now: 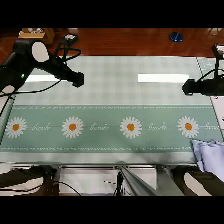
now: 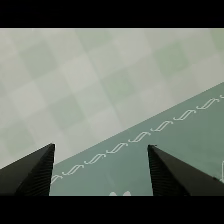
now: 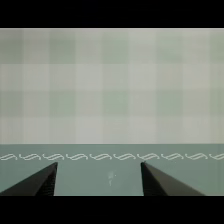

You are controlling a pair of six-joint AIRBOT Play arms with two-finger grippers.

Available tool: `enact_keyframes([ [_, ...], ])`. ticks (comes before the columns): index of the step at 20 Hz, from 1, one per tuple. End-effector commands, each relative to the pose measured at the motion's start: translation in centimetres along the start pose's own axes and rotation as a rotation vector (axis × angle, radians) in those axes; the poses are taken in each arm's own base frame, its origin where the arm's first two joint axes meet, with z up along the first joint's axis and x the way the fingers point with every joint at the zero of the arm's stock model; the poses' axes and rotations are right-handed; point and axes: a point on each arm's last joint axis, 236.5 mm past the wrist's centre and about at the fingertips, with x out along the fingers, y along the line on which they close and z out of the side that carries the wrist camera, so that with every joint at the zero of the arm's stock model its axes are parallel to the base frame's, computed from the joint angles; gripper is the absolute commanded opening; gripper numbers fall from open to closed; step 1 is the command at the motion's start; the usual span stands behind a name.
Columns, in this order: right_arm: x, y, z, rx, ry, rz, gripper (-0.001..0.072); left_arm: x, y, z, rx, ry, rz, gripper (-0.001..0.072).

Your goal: Fold the shirts.

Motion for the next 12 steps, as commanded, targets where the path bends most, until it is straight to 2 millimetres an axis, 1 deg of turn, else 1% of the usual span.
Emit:
enact_keyframes([
  [1,0.0,0.0,0.6,0.000,-0.024,0.000,0.0584,0.0,0.0,0.0,0.000,0.001,0.000,0.0683],
  [12,-0.1,0.0,2.4,0.000,-0.101,-0.002,0.0584,0.1,0.0,0.0,0.000,0.003,-0.001,0.0683],
])
